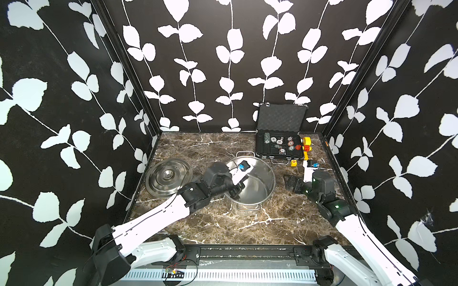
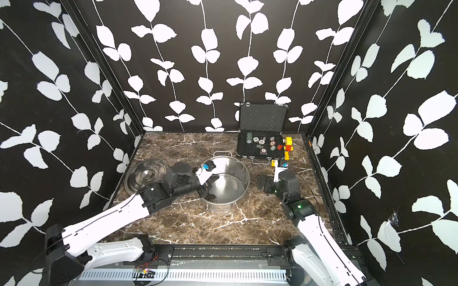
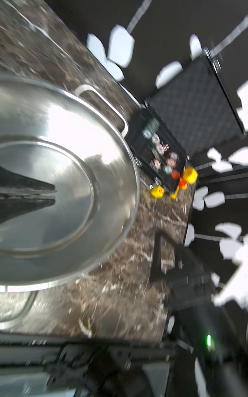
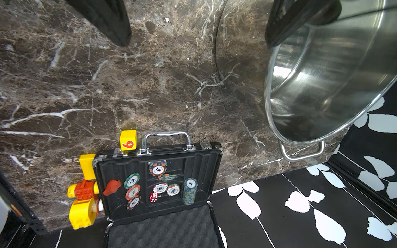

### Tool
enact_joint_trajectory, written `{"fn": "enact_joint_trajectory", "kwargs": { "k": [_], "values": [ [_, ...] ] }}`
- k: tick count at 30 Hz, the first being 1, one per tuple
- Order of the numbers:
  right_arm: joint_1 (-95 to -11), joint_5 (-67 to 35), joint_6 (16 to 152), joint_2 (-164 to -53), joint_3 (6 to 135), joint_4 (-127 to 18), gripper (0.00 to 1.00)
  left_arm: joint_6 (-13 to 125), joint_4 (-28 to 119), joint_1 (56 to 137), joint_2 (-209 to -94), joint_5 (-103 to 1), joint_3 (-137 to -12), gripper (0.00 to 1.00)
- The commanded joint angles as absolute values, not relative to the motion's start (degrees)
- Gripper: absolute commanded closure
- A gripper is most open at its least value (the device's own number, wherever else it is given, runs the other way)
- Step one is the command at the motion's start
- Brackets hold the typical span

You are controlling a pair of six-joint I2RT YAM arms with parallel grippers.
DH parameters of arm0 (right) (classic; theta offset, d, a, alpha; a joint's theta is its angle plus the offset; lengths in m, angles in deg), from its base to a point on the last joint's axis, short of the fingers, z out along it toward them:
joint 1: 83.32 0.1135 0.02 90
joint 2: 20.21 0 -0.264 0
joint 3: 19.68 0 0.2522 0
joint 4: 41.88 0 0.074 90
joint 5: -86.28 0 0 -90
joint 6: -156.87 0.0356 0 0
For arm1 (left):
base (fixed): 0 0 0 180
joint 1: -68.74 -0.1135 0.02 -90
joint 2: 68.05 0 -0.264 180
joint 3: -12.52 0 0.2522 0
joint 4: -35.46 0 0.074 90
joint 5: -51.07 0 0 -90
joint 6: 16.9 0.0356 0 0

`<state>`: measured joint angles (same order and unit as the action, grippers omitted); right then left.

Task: Stir the soup with a spoon
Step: Stir the soup in the pan with a stick.

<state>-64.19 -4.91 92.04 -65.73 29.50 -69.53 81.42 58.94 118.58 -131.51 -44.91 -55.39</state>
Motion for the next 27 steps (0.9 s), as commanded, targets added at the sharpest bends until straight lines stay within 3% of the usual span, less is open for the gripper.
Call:
{"fn": "enact_joint_trajectory", "kwargs": {
  "k": [1,10,21,27],
  "values": [
    [-63.86,-5.68,92.49,-65.50,30.73,-66.89,0.01,79.05,55.50,115.43,-129.95,-45.62,-53.88,1.00],
    [-63.89,-5.99,91.75,-66.51,32.01,-67.25,0.01,78.17,50.44,107.01,-137.42,-40.05,-59.44,1.00],
    [-63.85,-5.32,93.00,-65.93,30.39,-67.56,0.01,82.68,49.29,106.10,-153.89,-52.62,-75.02,1.00],
    [-63.81,-5.22,92.63,-64.87,29.87,-68.22,0.01,84.94,50.58,109.50,-161.68,-57.92,-83.47,1.00]
  ]
}}
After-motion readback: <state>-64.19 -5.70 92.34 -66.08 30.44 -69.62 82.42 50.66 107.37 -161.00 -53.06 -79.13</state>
